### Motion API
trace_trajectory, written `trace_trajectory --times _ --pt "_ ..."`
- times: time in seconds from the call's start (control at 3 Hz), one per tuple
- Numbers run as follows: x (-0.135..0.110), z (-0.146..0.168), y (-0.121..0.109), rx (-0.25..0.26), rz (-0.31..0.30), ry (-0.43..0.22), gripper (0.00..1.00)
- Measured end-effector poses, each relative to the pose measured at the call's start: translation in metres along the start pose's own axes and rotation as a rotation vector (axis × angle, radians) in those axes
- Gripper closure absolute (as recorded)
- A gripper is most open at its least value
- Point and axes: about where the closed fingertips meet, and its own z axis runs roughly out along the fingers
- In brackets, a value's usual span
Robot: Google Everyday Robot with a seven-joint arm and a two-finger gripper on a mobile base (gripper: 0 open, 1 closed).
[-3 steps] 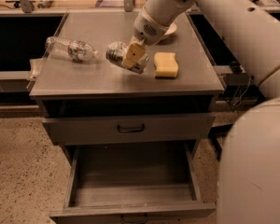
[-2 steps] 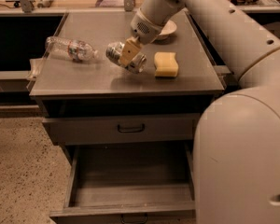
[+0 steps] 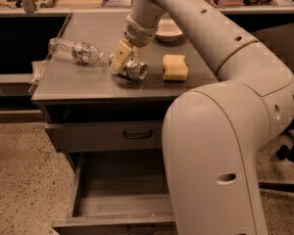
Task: Pick 7up can from middle drawer and place on counter
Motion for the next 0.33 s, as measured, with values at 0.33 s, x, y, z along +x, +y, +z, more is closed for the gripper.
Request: trace_trajectory --times 0.33 --pt "-0.0001 0.0002 0.0 0.0 0.001 0.0 0.0"
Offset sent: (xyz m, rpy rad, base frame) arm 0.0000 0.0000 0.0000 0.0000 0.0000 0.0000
